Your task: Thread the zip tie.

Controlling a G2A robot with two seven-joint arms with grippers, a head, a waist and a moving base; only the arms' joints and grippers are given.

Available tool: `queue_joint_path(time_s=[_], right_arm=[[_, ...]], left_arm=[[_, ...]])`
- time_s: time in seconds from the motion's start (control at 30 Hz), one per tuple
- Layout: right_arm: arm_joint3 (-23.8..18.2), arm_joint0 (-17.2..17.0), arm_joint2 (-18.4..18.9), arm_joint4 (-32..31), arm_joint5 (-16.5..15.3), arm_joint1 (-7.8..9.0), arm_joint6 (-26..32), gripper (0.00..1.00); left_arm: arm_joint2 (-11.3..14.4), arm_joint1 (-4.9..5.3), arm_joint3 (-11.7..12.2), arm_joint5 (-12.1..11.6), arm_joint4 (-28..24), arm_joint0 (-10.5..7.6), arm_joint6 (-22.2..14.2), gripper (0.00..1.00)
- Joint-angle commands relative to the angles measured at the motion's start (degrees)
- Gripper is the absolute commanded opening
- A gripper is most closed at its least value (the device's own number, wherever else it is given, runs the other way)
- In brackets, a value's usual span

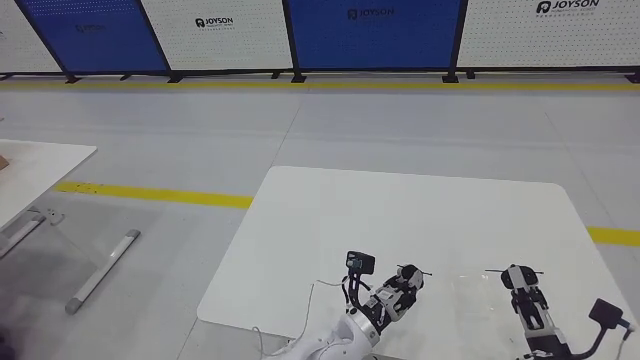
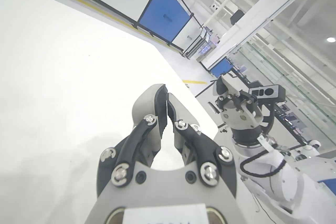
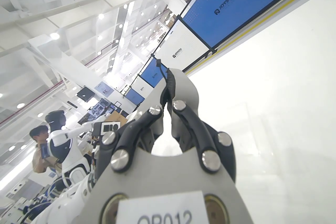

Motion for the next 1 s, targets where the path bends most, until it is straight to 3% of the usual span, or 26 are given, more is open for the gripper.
queue_joint_path(time_s=[0.0, 0.13, 0.3, 0.43, 0.73, 0.97], right_arm=[[0.0, 0.0, 0.0, 0.0, 0.0, 0.0, 0.0, 0.0], [-0.35, 0.12, -0.22, -0.01, 0.0, -0.1, 0.27, 0.0], [-2.9, -0.93, -3.16, -1.54, 0.0, -0.46, 0.21, 0.0], [-0.96, 0.22, -5.93, -3.96, 0.0, -0.89, -3.5, 0.0], [-0.75, 0.36, -6.09, -3.97, 0.0, -0.92, -3.68, 0.0], [0.64, 1.56, -6.93, 2.22, 0.0, -1.46, -1.5, 0.0]], left_arm=[[0.0, 0.0, -0.02, 0.0, -0.03, 0.0, 0.03, 0.0], [0.0, 0.0, -0.02, 0.0, -0.03, 0.0, 0.03, 0.0], [0.0, 0.0, -0.02, 0.0, -0.03, 0.0, 0.03, 0.0], [0.0, 0.0, -0.02, 0.0, -0.03, 0.0, 0.03, 0.0], [0.0, 0.0, -0.02, 0.0, -0.03, 0.0, 0.03, 0.0], [0.0, 0.0, -0.02, 0.0, -0.03, 0.0, 0.03, 0.0]])
